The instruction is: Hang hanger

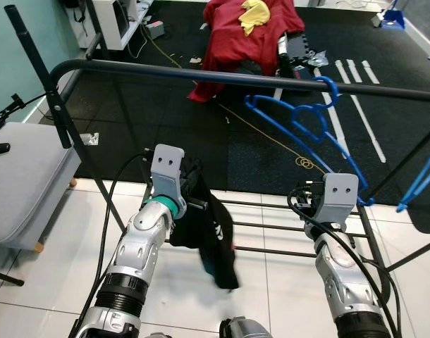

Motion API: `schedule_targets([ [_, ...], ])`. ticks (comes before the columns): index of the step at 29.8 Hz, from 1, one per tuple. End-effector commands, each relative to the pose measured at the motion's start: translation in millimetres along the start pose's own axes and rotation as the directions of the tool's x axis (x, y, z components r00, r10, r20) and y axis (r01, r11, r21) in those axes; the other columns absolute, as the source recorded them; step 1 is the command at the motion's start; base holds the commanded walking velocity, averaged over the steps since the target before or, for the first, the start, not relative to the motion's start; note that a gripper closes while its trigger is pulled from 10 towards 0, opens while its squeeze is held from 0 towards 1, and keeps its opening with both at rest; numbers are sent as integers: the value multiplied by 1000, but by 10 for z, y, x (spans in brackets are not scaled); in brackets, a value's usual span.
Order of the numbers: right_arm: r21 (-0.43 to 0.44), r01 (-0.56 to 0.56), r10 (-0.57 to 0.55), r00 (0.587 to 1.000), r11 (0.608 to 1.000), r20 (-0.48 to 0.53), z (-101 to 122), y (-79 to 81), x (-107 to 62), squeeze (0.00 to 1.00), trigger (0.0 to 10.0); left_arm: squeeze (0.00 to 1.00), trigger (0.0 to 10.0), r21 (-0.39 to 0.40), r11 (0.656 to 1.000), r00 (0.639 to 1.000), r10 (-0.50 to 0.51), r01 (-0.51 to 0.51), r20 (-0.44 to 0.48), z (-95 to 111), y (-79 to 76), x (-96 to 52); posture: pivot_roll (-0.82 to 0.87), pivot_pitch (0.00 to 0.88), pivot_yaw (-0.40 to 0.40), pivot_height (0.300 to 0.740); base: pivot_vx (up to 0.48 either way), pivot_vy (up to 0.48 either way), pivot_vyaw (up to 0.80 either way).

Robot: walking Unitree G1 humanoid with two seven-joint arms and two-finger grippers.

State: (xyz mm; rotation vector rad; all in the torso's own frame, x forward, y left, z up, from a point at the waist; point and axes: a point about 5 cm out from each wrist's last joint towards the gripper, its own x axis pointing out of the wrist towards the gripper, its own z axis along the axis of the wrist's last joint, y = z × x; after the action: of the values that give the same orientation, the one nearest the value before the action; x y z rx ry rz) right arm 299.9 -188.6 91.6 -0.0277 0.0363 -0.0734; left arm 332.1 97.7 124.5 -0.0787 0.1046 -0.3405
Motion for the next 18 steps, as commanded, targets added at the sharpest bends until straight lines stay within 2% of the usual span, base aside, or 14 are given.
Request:
schedule_targets([
  [1, -4, -6, 6, 1000, 1000, -30, -56, 2, -40, 0, 10000, 0, 10000, 0, 1000, 1000, 7, -7, -24, -32, 11, 4, -111, 57, 44, 740, 0, 0, 0],
  [3, -31, -31, 27, 995, 999, -99, -141, 10, -59, 0, 10000, 0, 10000, 25, 1000, 999, 3, -2, -38, -53, 5, 7, -113, 60, 47, 740, 0, 0, 0],
  [4, -45, -41, 37, 994, 998, -104, -150, 10, -61, 0, 10000, 0, 10000, 41, 999, 999, 4, -2, -43, -62, 4, 6, -112, 64, 49, 740, 0, 0, 0],
  [6, -72, -35, 34, 999, 997, -14, -6, 4, -51, 0, 10000, 0, 10000, 51, 999, 999, 3, -1, -38, -70, 1, -6, -117, 69, 55, 740, 0, 0, 0],
  [8, -104, 3, 10, 992, 995, 123, 208, -27, -53, 0, 10000, 0, 10000, 53, 999, 999, -2, 4, -32, -72, -3, -24, -117, 71, 57, 740, 0, 0, 0],
  [9, -104, 3, 10, 992, 995, 123, 208, -27, -53, 0, 10000, 0, 10000, 53, 999, 999, -2, 4, -32, -72, -3, -24, -117, 71, 57, 740, 0, 0, 0],
  [11, -205, -12, 69, 960, 979, 271, 456, 17, -81, 0, 10000, 0, 10000, 40, 999, 1000, -3, 3, -19, -61, 0, -36, -116, 75, 57, 740, 0, 0, 0],
  [12, -205, -12, 69, 960, 979, 271, 456, 17, -81, 0, 10000, 0, 10000, 40, 999, 1000, -3, 3, -19, -61, 0, -36, -116, 75, 57, 740, 0, 0, 0],
  [14, -311, -40, 157, 918, 950, 363, 647, 112, -108, 0, 10000, 0, 10000, 30, 1000, 1000, 1, -1, -15, -45, -2, -34, -118, 79, 58, 740, 0, 0, 0],
  [15, -311, -40, 157, 918, 950, 363, 647, 112, -108, 0, 10000, 0, 10000, 30, 1000, 1000, 1, -1, -15, -45, -2, -34, -118, 79, 58, 740, 0, 0, 0],
  [16, -290, -27, 147, 904, 957, 401, 738, 108, -101, 427, 10000, 0, 10000, 30, 1000, 1000, 1, -1, -14, -35, -5, -27, -117, 79, 57, 740, 0, 0, 0],
  [17, -270, -18, 135, 895, 963, 425, 798, 100, -97, 427, 10000, 0, 10000, 31, 1000, 1000, 1, 0, -13, -29, -7, -21, -117, 79, 57, 740, 0, 0, 0],
  [18, -245, -2, 117, 883, 970, 454, 874, 83, -94, 1000, 10000, 0, 10000, 30, 1000, 1000, 1, -1, -12, -23, -7, -17, -116, 80, 57, 740, 0, 0, 0],
])
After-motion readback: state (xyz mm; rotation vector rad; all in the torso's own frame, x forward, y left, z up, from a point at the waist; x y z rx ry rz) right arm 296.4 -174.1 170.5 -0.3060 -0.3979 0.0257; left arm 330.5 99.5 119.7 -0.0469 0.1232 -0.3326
